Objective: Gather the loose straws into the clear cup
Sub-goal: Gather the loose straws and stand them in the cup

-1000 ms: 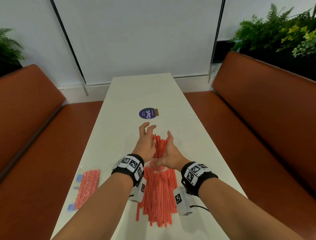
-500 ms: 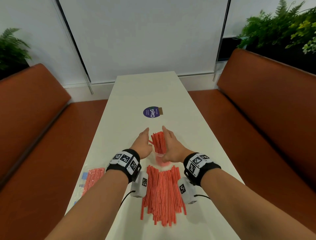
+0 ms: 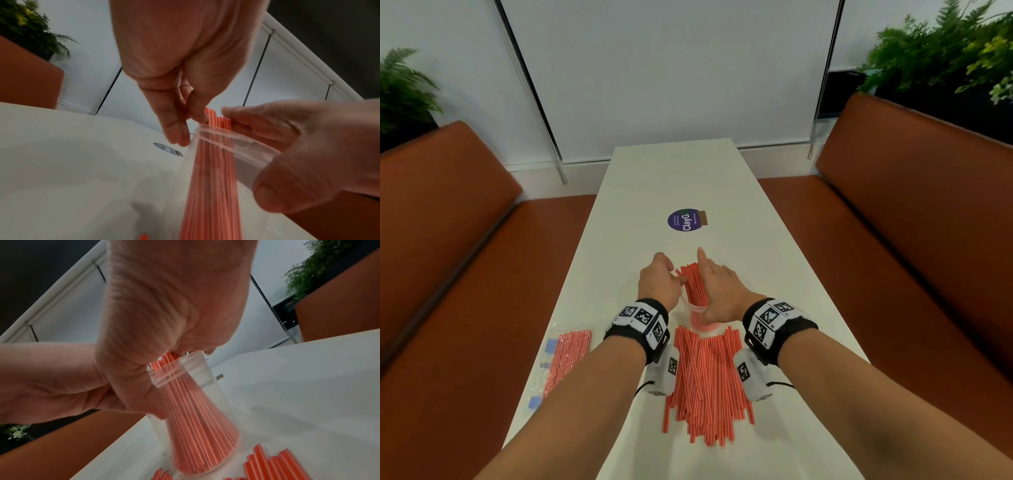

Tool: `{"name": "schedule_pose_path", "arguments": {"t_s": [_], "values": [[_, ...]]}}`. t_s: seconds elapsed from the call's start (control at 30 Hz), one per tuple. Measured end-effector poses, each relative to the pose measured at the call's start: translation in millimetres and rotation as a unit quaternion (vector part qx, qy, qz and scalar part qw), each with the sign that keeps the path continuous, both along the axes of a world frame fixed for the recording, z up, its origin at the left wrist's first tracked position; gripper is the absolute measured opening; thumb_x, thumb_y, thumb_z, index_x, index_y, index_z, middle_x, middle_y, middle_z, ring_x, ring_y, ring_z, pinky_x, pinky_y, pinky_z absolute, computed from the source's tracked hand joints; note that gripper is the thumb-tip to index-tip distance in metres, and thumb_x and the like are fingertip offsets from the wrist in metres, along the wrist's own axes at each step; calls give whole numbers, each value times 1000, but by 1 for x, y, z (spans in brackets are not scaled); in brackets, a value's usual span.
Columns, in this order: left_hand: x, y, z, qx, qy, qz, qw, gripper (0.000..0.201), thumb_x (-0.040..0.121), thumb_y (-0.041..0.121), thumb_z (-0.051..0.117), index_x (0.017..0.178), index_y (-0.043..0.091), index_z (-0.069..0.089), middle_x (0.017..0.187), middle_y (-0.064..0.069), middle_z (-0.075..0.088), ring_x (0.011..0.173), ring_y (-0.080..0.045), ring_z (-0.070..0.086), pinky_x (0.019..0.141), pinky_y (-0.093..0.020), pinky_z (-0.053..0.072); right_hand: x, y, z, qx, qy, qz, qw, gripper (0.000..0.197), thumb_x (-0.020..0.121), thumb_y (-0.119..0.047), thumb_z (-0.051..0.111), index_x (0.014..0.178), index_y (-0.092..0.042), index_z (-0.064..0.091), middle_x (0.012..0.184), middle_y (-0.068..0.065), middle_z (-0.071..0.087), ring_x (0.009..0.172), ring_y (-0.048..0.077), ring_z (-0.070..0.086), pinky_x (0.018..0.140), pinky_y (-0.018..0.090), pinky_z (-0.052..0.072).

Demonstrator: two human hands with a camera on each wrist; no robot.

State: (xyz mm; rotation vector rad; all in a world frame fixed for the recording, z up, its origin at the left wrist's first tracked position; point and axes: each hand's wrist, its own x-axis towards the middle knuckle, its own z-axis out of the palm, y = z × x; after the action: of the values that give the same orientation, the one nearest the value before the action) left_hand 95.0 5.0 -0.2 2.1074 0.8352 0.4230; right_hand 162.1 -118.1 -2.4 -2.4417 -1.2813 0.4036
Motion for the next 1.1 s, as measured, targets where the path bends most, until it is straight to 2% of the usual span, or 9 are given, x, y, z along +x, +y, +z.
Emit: {"name": "schedule_pose_path", "arguments": {"t_s": [0.17, 0.3, 0.4, 0.47, 0.6, 0.67, 0.73, 0.9, 1.1], "values": [[-7, -6, 5, 3, -17, -17, 1000, 20, 88, 1, 57, 106, 9, 55, 65, 7, 53, 63, -11, 56, 57, -22, 44, -2, -3, 4, 25, 32, -9, 999, 134, 60, -32, 81, 146, -12, -19, 160, 11, 3, 146, 29, 9, 119, 43, 11], [-24, -5, 6, 3, 82, -13, 997, 41, 92, 11, 56, 129, 3, 38, 104, -12, 63, 102, -31, 62, 82, -36, 51, -4, -21, 12, 70, 98, -103, 987, 129, 61, -29, 80, 147, -14, -14, 158, 12, 4, 143, 37, 6, 116, 55, 16], [-48, -11, 5, -4, 255, -48, 966, 53, 95, 21, 52, 136, -5, 33, 126, -21, 57, 106, -34, 61, 89, -39, 55, -7, -42, 8, 77, 152, -224, 960, 102, 71, -27, 72, 147, -8, 8, 150, 17, 20, 138, 37, 19, 112, 51, 28], [-63, -20, -2, 5, 328, -94, 940, 52, 97, 33, 46, 132, -6, 44, 126, -19, 60, 105, -31, 63, 92, -38, 55, -12, -58, 1, 33, 185, -284, 940, 78, 76, -31, 67, 137, -3, 29, 141, 17, 33, 128, 35, 36, 105, 46, 40], [-76, -43, -25, 10, 387, -122, 914, 56, 95, 47, 44, 126, 0, 52, 126, -15, 60, 109, -30, 63, 94, -39, 55, -42, -77, -13, -107, 237, -203, 944, 44, 85, -40, 57, 109, -3, 56, 110, 14, 58, 99, 26, 58, 88, 37, 52], [-72, -52, -36, -2, 382, -120, 916, 57, 91, 50, 49, 121, 1, 56, 120, -13, 64, 102, -27, 65, 88, -37, 57, -55, -72, -20, -140, 181, -185, 956, 35, 83, -45, 57, 77, -11, 56, 89, 9, 59, 82, 23, 56, 77, 36, 53], [-66, -61, -40, 9, 377, -134, 916, 50, 89, 47, 54, 113, 4, 63, 111, -12, 69, 93, -23, 68, 79, -31, 57, -62, -60, -31, -156, 133, -193, 960, 40, 80, -51, 58, 67, -13, 51, 87, 9, 59, 83, 25, 55, 72, 35, 50], [-58, -84, -43, 89, 419, -132, 894, 41, 91, 27, 53, 125, 5, 56, 128, -12, 59, 117, -27, 59, 97, -34, 52, -78, -38, -48, -194, 70, -218, 954, 37, 90, -26, 52, 120, -4, 48, 127, 17, 47, 117, 29, 47, 97, 34, 46], [-54, -86, -41, 101, 400, -159, 897, 31, 95, 9, 45, 122, 3, 60, 127, -13, 62, 116, -28, 61, 92, -30, 49, -81, -30, -52, -170, 74, -172, 968, 29, 90, -11, 50, 117, -1, 51, 124, 19, 51, 110, 33, 54, 87, 34, 47]]}}
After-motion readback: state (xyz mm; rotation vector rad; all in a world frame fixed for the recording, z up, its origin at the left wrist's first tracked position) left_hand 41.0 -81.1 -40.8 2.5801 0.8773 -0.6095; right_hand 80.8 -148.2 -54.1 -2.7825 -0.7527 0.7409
